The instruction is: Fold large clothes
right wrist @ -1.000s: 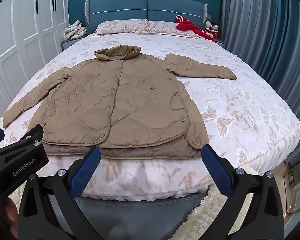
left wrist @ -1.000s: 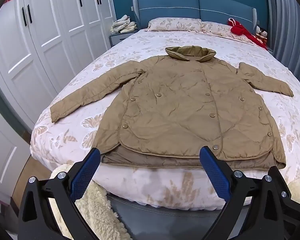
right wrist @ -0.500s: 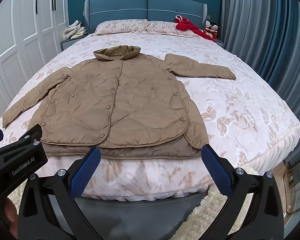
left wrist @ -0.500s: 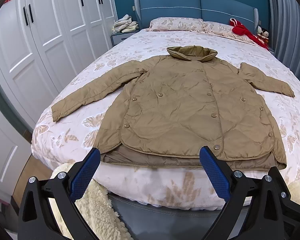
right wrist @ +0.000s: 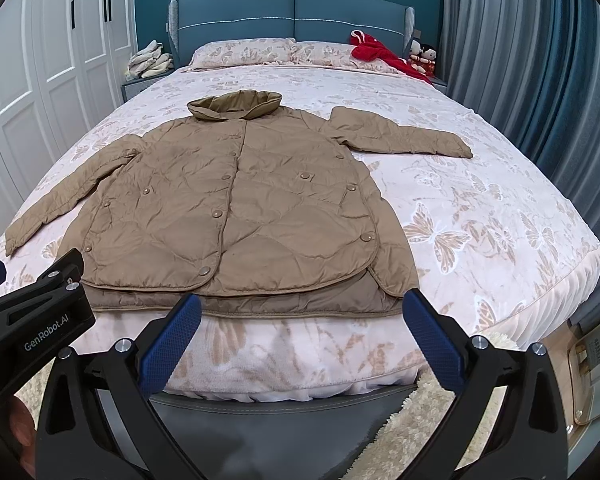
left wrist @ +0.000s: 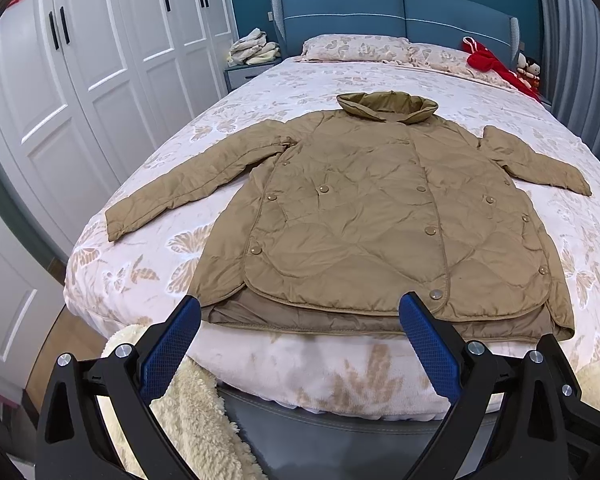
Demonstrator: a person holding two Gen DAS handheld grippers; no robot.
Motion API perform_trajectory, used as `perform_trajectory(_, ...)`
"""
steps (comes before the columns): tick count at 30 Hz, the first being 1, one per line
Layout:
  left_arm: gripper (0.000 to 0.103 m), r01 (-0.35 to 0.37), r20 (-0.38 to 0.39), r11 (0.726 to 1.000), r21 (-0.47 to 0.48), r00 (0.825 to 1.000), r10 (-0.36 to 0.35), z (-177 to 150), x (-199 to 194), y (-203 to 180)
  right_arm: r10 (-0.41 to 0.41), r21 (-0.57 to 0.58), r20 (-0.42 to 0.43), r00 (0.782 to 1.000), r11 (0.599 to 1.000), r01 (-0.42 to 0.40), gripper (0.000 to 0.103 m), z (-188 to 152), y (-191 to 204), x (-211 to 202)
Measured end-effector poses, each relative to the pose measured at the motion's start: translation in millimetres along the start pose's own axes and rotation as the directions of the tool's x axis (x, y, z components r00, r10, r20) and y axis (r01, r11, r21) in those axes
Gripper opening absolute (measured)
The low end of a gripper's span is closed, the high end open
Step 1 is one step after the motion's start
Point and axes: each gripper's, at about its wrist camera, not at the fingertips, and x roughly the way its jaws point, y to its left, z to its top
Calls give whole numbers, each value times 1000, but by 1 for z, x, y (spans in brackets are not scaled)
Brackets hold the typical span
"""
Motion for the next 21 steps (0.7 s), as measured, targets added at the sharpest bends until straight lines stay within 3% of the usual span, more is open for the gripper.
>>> perform_trajectory(21,97,-4,1,1000,-5,1000,4,-2,0,1,1,3,-1,1000,1000,-1,98,-1,0,2)
